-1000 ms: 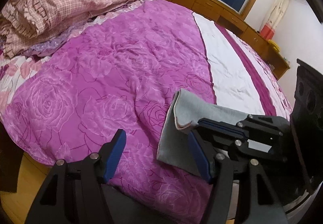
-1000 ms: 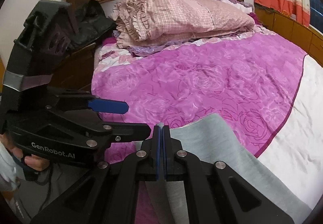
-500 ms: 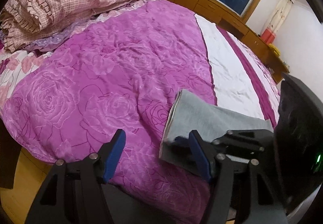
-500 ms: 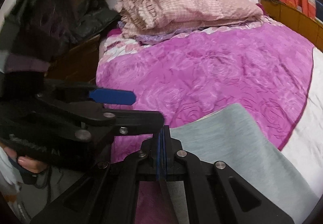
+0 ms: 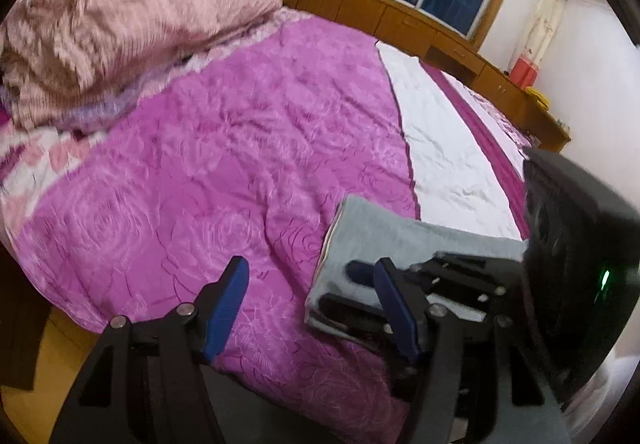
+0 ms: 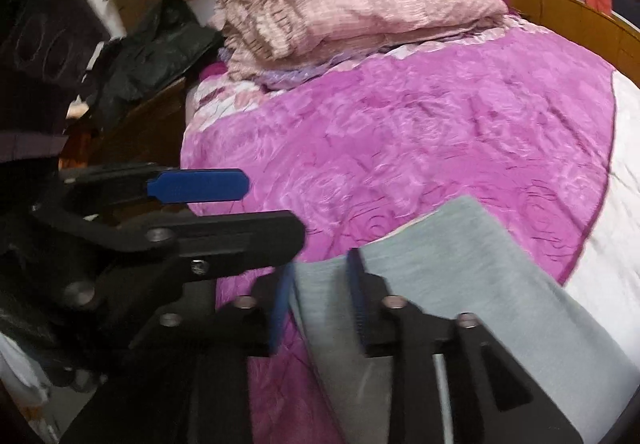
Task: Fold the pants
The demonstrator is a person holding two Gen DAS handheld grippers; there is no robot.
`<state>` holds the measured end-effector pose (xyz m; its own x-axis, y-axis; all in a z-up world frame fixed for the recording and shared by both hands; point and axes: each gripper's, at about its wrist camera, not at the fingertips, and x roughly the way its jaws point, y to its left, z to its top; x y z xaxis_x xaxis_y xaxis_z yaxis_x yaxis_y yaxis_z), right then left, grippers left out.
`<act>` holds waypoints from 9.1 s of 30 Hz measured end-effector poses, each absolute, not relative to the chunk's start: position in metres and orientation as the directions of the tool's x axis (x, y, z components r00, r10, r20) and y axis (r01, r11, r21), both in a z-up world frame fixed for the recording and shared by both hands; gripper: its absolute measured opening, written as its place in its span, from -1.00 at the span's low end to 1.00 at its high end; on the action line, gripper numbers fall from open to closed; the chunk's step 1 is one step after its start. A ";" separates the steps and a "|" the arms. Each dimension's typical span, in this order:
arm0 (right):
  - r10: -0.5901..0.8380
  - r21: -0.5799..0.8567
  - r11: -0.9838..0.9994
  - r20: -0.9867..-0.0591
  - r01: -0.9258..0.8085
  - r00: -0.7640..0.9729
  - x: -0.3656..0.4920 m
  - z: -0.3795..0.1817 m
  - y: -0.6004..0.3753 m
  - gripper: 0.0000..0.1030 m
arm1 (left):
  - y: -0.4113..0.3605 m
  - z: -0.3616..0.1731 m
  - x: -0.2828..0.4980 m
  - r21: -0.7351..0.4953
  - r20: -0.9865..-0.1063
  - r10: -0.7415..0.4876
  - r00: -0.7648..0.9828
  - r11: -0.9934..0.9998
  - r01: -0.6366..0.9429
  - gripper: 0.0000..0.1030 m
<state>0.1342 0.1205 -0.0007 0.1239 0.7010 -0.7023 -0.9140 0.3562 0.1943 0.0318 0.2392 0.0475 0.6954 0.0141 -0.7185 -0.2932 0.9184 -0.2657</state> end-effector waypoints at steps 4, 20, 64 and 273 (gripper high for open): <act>0.693 0.180 0.396 -0.702 -0.900 0.165 0.146 0.018 0.086 -0.44 | 0.232 0.060 0.036 -0.235 -0.704 0.030 0.709 0.933 -0.273 0.34; 0.521 -0.064 0.420 -0.800 -0.905 0.298 0.231 -0.024 0.056 -1.00 | 0.193 0.004 0.123 -0.175 -0.800 0.002 0.600 0.956 -0.237 0.35; 0.369 0.143 0.778 -0.892 -0.612 0.261 0.183 -0.016 -0.158 -0.87 | 0.034 -0.008 0.118 -0.058 -0.813 -0.071 0.578 0.997 0.041 -0.85; 0.405 0.228 0.901 -0.748 -0.370 0.526 0.177 0.167 -0.215 -0.78 | -0.004 0.048 0.119 -0.073 -0.757 -0.167 0.632 0.982 0.172 -0.29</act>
